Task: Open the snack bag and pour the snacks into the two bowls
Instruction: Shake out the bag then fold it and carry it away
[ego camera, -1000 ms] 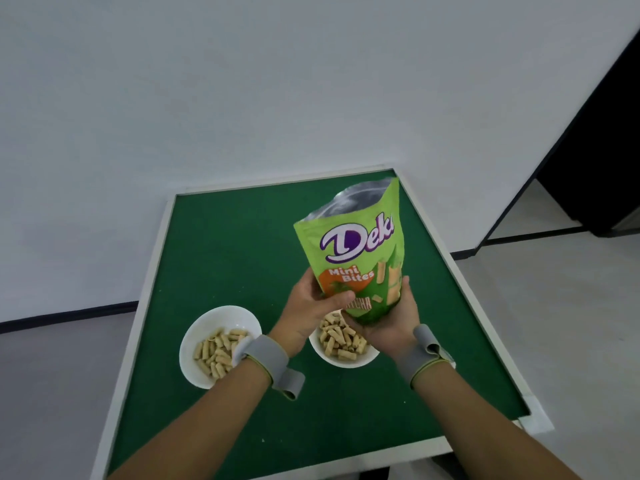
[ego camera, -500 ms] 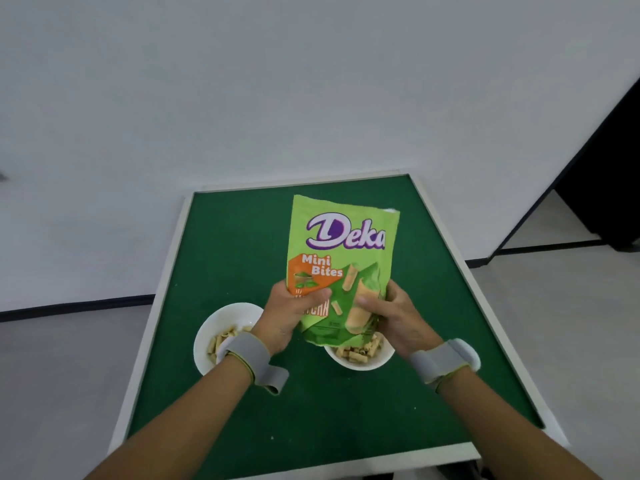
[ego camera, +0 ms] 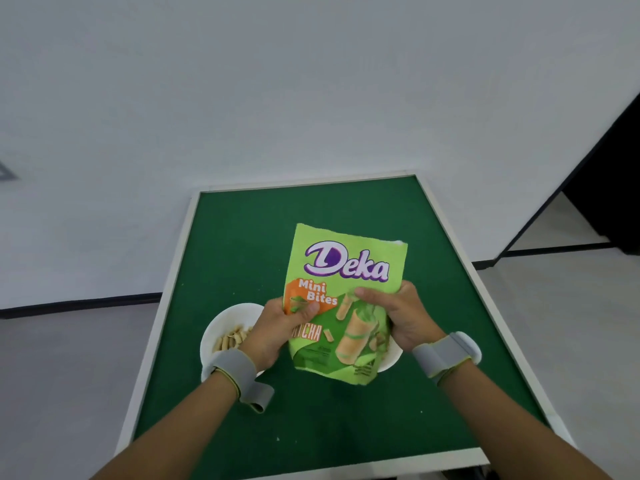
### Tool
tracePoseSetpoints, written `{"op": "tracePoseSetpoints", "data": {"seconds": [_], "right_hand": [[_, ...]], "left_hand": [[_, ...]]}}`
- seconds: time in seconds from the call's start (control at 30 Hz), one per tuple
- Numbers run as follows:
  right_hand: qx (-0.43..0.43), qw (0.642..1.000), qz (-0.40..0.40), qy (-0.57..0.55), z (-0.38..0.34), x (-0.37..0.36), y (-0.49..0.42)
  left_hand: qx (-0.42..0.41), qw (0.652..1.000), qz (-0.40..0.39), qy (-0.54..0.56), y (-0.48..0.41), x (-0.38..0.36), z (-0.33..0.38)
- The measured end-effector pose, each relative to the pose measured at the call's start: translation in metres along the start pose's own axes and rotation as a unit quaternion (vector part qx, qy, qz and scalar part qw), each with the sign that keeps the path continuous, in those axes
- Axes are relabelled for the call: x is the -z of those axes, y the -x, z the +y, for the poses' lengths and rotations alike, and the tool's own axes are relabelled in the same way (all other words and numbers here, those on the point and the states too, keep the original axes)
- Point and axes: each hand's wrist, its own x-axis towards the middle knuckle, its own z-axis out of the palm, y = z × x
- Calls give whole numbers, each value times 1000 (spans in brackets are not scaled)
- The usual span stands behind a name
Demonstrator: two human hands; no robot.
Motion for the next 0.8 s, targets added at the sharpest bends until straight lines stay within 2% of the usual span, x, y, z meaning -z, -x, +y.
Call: {"op": "tracePoseSetpoints", "data": {"seconds": [0.1, 0.33, 0.53, 0.67, 0.8], "right_hand": [[-5, 1000, 10, 29, -6, -1, -4], [-39, 997, -14, 65, -3, -11, 2], [-22, 994, -16, 102, -34, -6, -10], [-28, 993, 25, 109, -28, -8, -12], [-38, 994, 4, 103, -24, -5, -9]], "left_hand": [[2, 999, -29, -35, 2, 4, 4], [-16, 999, 38, -10, -5, -2, 28], [6, 999, 19, -41, -3, -8, 28], [-30, 998, 59, -25, -6, -9, 38], [-71, 994, 79, -37, -5, -7, 46]]}}
